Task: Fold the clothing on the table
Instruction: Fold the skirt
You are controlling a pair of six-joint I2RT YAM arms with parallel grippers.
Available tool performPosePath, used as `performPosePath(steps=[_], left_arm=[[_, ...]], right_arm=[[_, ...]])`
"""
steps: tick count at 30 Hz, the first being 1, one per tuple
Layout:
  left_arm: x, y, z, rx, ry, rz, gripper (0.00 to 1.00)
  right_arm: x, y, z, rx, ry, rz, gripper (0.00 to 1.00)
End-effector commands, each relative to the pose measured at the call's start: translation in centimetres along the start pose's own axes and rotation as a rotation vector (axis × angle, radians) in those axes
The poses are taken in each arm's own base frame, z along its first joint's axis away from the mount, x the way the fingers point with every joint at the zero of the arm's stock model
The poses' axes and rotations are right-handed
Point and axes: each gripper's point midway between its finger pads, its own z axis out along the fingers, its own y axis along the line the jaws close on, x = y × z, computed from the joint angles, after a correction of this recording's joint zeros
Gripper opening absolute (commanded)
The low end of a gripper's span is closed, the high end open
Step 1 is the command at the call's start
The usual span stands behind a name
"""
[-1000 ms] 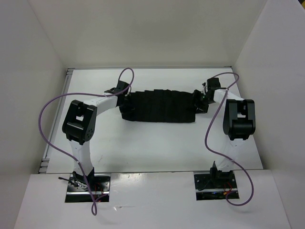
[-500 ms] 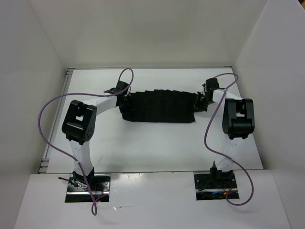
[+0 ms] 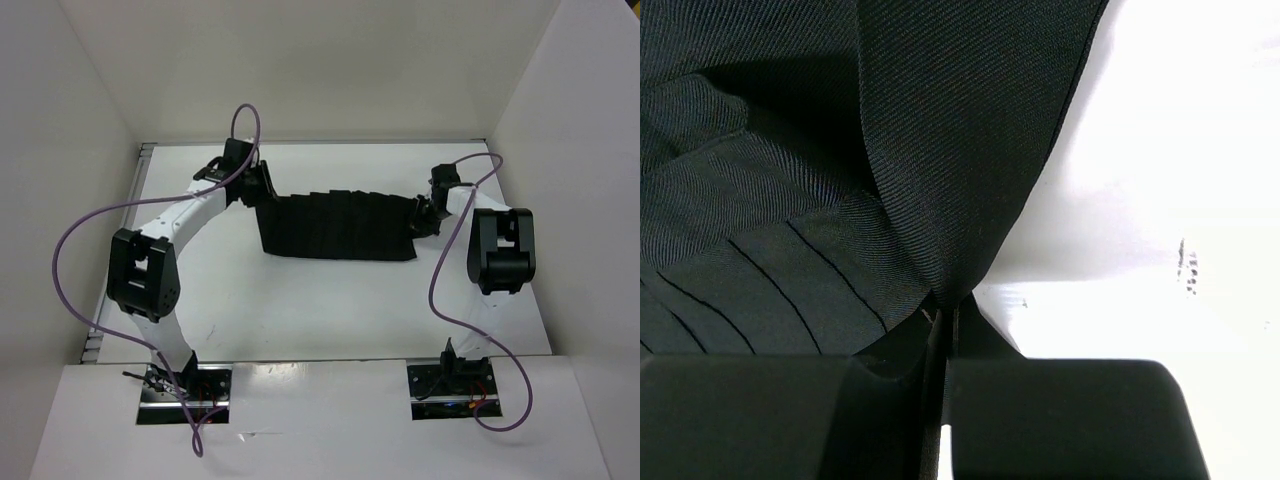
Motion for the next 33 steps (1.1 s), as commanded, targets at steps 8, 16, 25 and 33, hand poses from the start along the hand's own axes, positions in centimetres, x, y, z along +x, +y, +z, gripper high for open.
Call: performPosePath(steps=[8,16,25,33], left_arm=[[2.3,-7.8,0.8,0.284,0.103,0.07,0.06],[3.6,-13.9,4.2,0.436,0.147,0.076,0.0],[5.1,-15.5,8.9,0.378,0.167,0.094,0.0],[9.1,-14.4,12.4,0.206,0.202,0.144,0.0]], right_arm=[[-2.0,1.3,-3.5,0.006,-0.084,-0.012,0.0],[-2.1,2.6,-5.0,-0.014,-0.113,-0.038,0.0],[-1.7,4.4,-5.8,-0.04,-0.129,-0.06,0.0],[-2.5,5.6,-7.8,-0.056,-0.174,-0.068,0.0]])
